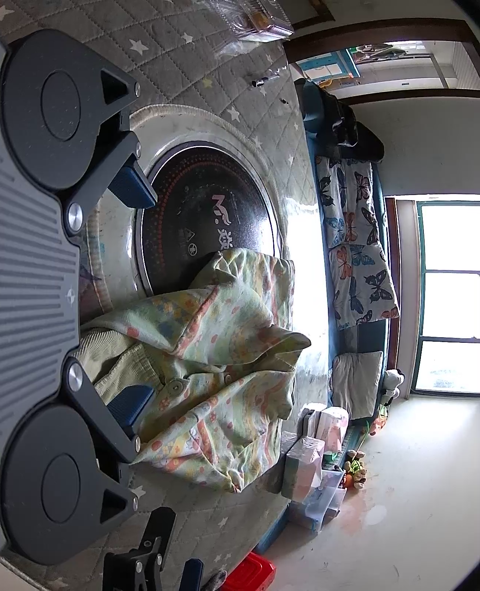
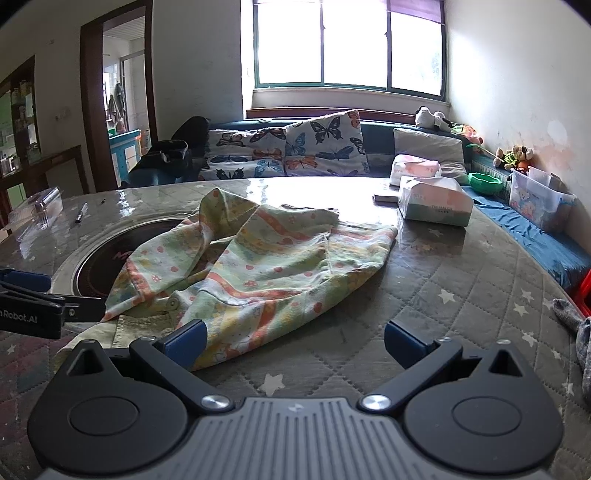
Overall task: Fold clothes
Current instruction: 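Hover both grippers over the crumpled pastel shirt, approaching its hem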
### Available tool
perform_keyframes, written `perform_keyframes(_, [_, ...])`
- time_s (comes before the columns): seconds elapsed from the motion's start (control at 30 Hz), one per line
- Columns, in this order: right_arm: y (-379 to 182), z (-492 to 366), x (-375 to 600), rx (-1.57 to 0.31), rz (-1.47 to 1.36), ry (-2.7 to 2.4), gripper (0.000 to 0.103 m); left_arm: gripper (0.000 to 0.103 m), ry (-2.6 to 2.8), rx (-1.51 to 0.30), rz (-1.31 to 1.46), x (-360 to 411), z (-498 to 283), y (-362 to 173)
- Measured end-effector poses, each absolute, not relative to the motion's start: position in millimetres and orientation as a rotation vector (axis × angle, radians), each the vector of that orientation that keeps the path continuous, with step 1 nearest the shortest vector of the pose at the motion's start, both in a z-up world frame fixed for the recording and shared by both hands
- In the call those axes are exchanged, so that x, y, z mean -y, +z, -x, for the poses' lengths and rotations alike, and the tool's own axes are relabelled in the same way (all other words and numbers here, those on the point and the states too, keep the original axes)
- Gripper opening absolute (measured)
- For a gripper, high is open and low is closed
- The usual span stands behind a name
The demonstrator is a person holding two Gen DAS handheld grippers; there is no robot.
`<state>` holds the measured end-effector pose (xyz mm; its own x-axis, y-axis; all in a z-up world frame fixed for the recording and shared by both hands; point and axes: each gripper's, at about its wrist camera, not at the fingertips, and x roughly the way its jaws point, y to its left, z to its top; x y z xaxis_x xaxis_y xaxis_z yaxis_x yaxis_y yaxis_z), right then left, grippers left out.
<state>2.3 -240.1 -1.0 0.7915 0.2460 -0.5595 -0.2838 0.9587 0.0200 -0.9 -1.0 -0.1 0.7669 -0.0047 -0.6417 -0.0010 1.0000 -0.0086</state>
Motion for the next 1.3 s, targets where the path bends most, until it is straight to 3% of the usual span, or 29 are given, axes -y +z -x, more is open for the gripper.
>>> perform_keyframes(1.3, [-3.8, -2.9, 228.8, -0.618, 0.101, 0.321, 0.103, 0.103, 0.012, -0.736, -0.038, 15.3, -0.3, -5.7])
